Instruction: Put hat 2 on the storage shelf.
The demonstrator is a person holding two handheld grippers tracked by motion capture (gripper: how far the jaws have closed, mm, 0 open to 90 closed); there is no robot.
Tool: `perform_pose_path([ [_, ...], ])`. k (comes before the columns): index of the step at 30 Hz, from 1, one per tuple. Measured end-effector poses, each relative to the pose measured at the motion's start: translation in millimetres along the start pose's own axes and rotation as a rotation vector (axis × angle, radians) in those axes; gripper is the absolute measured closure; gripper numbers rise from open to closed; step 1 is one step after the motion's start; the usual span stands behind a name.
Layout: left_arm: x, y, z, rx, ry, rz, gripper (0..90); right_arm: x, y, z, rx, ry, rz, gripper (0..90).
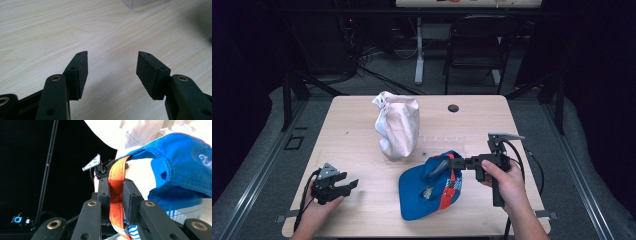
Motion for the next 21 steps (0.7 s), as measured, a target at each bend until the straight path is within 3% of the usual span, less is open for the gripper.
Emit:
perform_pose_path([
  [12, 1.4, -0.5, -1.0, -0.011, 0.004, -0.004, 43.2, 21.7, 31.7, -23.1, 0.030, -0.015, 0.063, 78.2],
  [17, 1.3, -0.6, -1.3, -0.010, -0.006, -0.006, 43.1, 36.3, 36.4, -30.2, 0.041, -0.050, 0.088, 78.3],
  [21, 1.3, -0.4, -1.7, -0.012, -0.013, -0.010, 42.5, 49.7, 39.2, -38.6, 0.022, -0.094, 0.090, 78.3],
])
Point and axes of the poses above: each handheld gripper's, and its own axes: x roughly backward along the jaws, z roughly out of its underside, y roughly to its left, the point moved 6 cm from there along -x, roughly forward along the jaws, and after that the axes turned 13 degrees about -y, right-handed, at the moved point
